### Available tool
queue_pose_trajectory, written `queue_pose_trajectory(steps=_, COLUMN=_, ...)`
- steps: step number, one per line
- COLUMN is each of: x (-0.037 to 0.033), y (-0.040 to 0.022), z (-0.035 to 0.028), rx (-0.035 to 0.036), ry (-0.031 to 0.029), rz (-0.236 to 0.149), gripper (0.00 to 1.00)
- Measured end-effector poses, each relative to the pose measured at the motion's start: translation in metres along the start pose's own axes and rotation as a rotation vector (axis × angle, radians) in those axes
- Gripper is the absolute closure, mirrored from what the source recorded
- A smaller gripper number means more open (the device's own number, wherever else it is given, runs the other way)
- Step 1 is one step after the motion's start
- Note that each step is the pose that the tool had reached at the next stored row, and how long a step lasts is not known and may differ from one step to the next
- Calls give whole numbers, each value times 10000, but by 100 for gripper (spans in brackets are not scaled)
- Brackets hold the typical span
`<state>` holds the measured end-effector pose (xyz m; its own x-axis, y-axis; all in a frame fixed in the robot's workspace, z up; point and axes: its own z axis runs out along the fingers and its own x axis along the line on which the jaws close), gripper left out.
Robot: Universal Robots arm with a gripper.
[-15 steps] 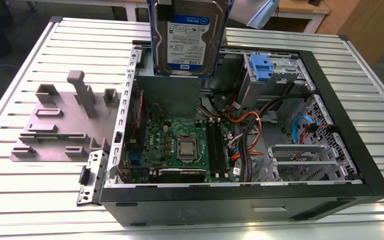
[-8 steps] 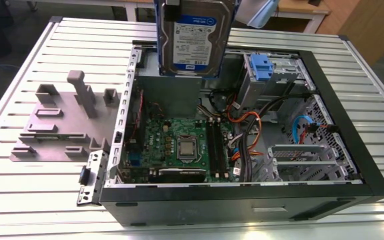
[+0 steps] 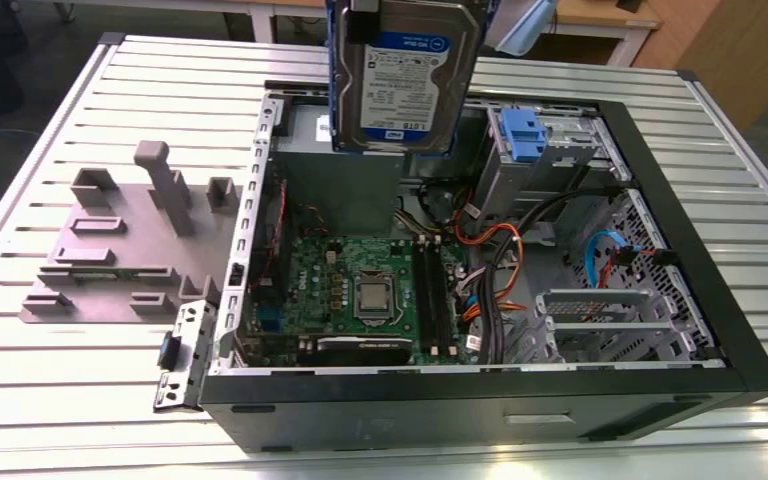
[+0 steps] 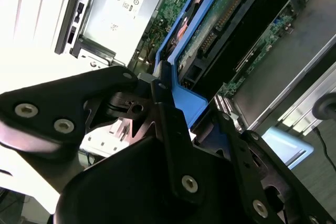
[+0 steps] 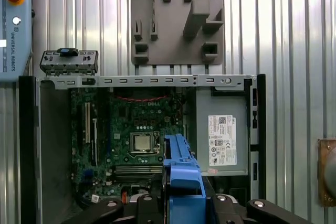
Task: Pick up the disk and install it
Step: 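Pick up the disk, then insert the disk into the insertion slot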
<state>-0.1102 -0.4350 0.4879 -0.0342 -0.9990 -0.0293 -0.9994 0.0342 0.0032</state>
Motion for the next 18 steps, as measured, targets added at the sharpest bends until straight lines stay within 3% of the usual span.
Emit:
queue_pose_trajectory(steps=13, x=-4, y=-164, z=-1, rx=0, ry=1, rz=0, gripper=63)
queue_pose_trajectory(steps=18, x=-5, y=-177, z=-1, rx=0, ry=1, rz=0, gripper=63)
